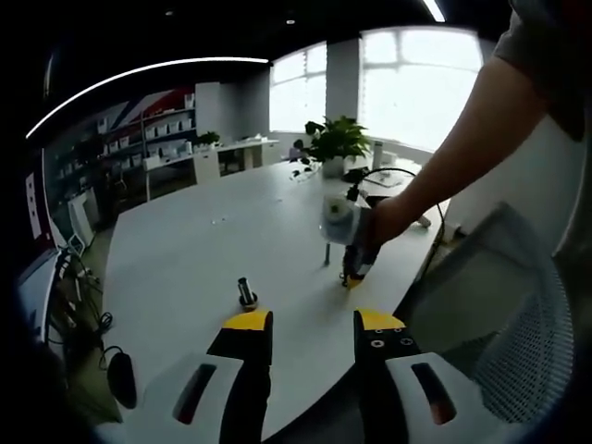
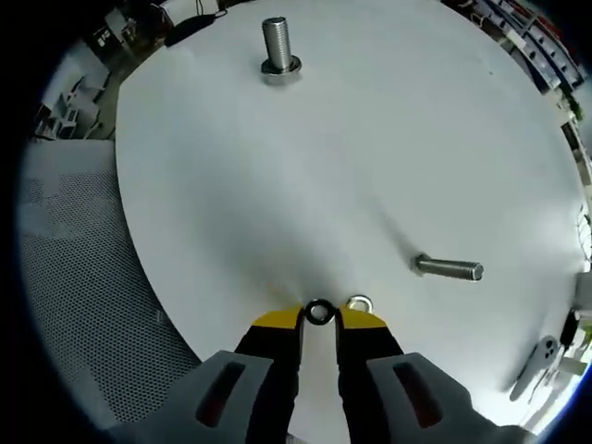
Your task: Place the washer onto the threaded stud by aligning its center hole with the stud, sliding it down to the base, and recovering from edge contact or off-axis alignment until the washer reaches the visible bottom stop.
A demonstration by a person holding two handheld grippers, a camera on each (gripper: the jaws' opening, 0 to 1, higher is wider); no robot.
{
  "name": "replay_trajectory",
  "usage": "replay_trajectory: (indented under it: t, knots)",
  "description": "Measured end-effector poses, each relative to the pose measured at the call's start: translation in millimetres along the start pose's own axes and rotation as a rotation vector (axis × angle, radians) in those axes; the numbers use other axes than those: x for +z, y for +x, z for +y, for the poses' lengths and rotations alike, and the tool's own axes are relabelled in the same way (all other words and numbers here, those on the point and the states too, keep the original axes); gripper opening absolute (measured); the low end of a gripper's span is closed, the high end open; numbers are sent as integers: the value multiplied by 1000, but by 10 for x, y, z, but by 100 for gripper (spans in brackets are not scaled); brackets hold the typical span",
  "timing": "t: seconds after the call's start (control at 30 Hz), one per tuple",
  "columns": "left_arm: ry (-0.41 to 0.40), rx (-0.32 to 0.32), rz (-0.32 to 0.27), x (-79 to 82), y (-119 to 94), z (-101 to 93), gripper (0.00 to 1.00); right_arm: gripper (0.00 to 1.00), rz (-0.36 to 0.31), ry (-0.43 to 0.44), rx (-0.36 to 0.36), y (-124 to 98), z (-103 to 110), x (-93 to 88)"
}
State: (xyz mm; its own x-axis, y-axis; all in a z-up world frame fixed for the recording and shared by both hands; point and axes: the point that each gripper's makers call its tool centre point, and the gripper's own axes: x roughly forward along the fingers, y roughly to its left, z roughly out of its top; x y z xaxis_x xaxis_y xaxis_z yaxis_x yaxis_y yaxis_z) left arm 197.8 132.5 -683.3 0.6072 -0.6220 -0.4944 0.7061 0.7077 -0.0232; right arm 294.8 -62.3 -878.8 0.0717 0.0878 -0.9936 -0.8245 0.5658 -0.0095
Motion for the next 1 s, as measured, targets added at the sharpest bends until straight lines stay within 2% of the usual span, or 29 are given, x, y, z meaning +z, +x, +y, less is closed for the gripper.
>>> replay_trajectory:
  t: [0.2,0.37,0.47,0.5,0.6,0.73,0.83,1.0]
  knots:
    - [-1,2,-2,3,-2,8,33,15,43,-2,6,-1,3,3]
    - [3,3,-2,7,0,10,33,15,91,23,-59,11,19,7]
    - [-5,3,-14,23,-7,18,33,15,84,29,-40,6,-15,1]
    - [-9,1,-11,18,-5,14,33,15,67,70,-25,3,-12,-1]
    - [-3,2,-11,17,-3,14,33,15,44,66,-18,-3,-27,-13]
    - [-10,-2,-9,16,-1,13,33,15,22,15,-23,2,2,-7]
    - [-5,-5,-14,25,-3,3,33,15,3,75,-21,-8,-3,-1]
    - [-3,-5,-13,19,-5,4,32,14,-33,55,-35,-8,13,-12]
